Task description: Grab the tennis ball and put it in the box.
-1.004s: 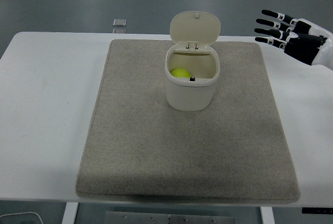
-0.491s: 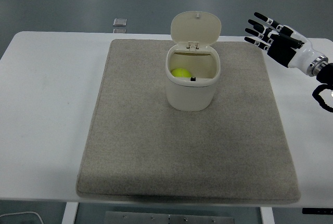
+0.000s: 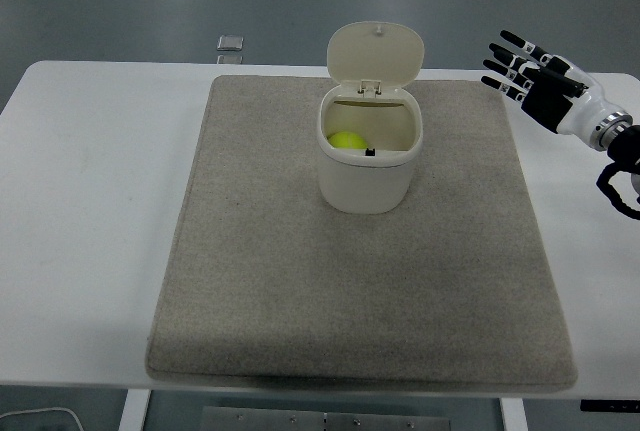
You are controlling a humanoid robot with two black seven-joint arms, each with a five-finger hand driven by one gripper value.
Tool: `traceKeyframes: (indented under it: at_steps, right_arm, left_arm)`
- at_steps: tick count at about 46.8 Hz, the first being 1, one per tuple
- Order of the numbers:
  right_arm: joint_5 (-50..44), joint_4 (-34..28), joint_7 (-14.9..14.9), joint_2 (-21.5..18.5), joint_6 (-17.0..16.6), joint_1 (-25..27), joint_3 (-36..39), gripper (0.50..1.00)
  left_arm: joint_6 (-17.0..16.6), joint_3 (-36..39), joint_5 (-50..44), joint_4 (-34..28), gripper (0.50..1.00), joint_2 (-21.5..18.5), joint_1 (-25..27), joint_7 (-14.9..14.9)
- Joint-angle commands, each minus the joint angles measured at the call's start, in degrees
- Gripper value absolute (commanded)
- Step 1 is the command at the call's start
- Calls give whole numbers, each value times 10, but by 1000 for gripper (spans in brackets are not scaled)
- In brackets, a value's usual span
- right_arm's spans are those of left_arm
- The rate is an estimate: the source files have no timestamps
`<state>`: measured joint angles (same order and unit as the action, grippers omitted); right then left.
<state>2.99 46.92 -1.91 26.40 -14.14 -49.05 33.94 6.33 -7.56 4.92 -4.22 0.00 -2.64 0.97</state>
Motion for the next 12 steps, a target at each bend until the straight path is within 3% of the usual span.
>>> traceKeyframes:
  at_steps: [1,12]
  right_arm:
    - [0,0,0,-1,-9,0,1,913]
    - [0,0,-1,0,-25,0,2,913]
  left_arm:
    - [0,0,0,0,992,0,0,0]
    - [0,0,0,0,992,0,0,0]
